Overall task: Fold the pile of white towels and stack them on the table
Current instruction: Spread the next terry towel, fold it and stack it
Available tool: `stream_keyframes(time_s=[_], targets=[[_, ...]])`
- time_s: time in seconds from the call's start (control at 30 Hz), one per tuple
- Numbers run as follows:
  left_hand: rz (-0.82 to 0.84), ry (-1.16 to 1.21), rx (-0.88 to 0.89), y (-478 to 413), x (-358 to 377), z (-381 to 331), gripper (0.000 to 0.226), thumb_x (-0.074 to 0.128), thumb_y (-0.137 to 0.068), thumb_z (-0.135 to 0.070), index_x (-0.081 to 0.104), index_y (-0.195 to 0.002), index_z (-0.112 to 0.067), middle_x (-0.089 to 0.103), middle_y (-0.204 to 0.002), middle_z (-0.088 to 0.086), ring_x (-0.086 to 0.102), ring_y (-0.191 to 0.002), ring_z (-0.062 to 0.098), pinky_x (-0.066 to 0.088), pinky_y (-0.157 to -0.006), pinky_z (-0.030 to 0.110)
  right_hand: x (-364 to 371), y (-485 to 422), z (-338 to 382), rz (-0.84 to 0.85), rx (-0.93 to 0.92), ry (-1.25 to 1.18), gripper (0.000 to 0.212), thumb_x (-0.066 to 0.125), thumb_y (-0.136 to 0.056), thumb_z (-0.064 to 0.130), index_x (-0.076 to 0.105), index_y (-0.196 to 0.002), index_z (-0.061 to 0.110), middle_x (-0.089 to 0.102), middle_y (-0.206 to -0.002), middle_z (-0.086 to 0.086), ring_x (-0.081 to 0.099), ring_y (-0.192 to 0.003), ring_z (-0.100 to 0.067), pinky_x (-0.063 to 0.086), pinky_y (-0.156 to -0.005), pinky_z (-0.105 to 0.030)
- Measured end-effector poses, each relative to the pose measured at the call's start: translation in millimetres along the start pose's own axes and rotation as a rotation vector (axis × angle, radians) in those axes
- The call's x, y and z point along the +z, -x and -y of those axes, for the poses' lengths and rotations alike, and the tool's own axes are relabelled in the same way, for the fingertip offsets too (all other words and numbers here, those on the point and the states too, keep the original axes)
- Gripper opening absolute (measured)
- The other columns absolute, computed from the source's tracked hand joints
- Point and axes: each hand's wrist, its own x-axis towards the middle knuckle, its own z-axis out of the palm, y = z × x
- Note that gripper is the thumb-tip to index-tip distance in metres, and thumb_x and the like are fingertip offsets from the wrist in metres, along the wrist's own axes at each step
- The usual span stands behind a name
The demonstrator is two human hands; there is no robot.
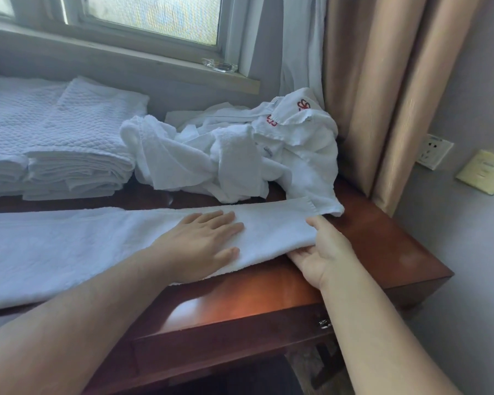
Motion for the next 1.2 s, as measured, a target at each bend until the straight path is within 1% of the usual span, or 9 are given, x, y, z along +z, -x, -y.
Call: stream_keyframes(time_s=[0.2,0.3,0.47,0.6,0.73,0.87,0.97,1.07,1.2], targets=[[-0.008,0.015,0.011,2,1,1,0.059,0.024,-0.101,-0.058,0.017,-0.158,-0.042,0.006,-0.168,-0.014,0.000,-0.154,0.006,0.003,-0.125,0.033,1,-29,-4,-0.266,-0.178,0.199,0.014,0.065,-0.088,0.003,0.062,-0.088,0.016,0.071,-0.095,-0.007,0.071,-0.081,-0.023,0.061,-0.070,-0.039],[-0.109,0.166,-0.004,1,-1,2,0.051,0.030,-0.104,-0.051,0.037,-0.152,-0.039,0.029,-0.162,-0.014,0.018,-0.150,0.006,0.015,-0.122,0.031,8,-21,-9,-0.338,-0.444,0.359,0.017,0.064,-0.087,0.014,0.058,-0.075,0.025,0.067,-0.077,0.007,0.067,-0.065,-0.008,0.048,-0.054,-0.022],[-0.351,1.164,-0.337,4,-35,20,0.053,0.030,-0.107,-0.049,0.073,-0.115,-0.019,0.073,-0.112,0.000,0.063,-0.103,0.017,0.046,-0.083,0.030,44,21,-25,-0.064,-0.969,0.825,0.018,0.061,-0.092,0.024,0.058,-0.075,0.026,0.060,-0.064,0.011,0.062,-0.066,-0.010,0.043,-0.057,-0.022],[-0.199,1.455,-0.519,36,-73,56,0.085,0.026,-0.096,-0.075,0.075,-0.102,-0.006,0.074,-0.090,0.013,0.064,-0.070,0.019,0.047,-0.062,0.030,83,62,-64,0.200,-1.322,1.254,0.010,0.064,-0.086,0.016,0.069,-0.086,0.024,0.064,-0.064,0.001,0.057,-0.060,-0.026,0.044,-0.052,-0.032],[-0.113,1.383,-0.681,87,-93,82,0.048,0.067,-0.090,-0.053,0.072,-0.113,-0.012,0.073,-0.091,0.004,0.069,-0.071,0.015,0.054,-0.058,0.026,117,94,-105,0.378,-1.513,1.441,0.013,0.070,-0.082,0.017,0.075,-0.094,0.020,0.072,-0.071,0.001,0.066,-0.059,-0.025,0.047,-0.051,-0.030],[-0.212,1.180,-0.863,136,-105,108,0.030,0.069,-0.092,-0.012,0.069,-0.119,0.000,0.073,-0.112,0.020,0.067,-0.095,0.027,0.052,-0.093,0.040,149,115,-133,0.633,-1.482,1.452,0.017,0.056,-0.095,0.020,0.070,-0.104,0.024,0.070,-0.083,0.001,0.066,-0.076,-0.026,0.052,-0.061,-0.036],[-0.291,1.085,-0.936,171,-118,129,0.024,0.070,-0.090,-0.013,0.073,-0.114,-0.006,0.073,-0.116,0.016,0.069,-0.107,0.030,0.049,-0.104,0.045,166,117,-149,0.672,-1.439,1.603,0.028,0.049,-0.095,0.031,0.057,-0.122,0.027,0.064,-0.112,0.001,0.059,-0.105,-0.027,0.044,-0.080,-0.037],[-0.346,0.894,-0.970,208,-127,153,0.018,0.073,-0.089,-0.023,0.078,-0.104,-0.015,0.077,-0.106,0.004,0.069,-0.103,0.021,0.051,-0.087,0.028,182,119,-162,0.702,-1.269,1.854,0.046,0.051,-0.091,0.029,0.046,-0.136,0.025,0.051,-0.132,-0.002,0.046,-0.124,-0.029,0.042,-0.093,-0.041],[-0.380,0.854,-1.040,248,-124,179,0.018,0.070,-0.090,-0.025,0.077,-0.103,-0.015,0.075,-0.109,0.005,0.064,-0.095,0.017,0.046,-0.089,0.032,204,136,-174,0.838,-1.247,1.765,0.018,0.043,-0.095,0.024,0.055,-0.108,0.023,0.064,-0.115,-0.004,0.058,-0.104,-0.031,0.035,-0.071,-0.037]])
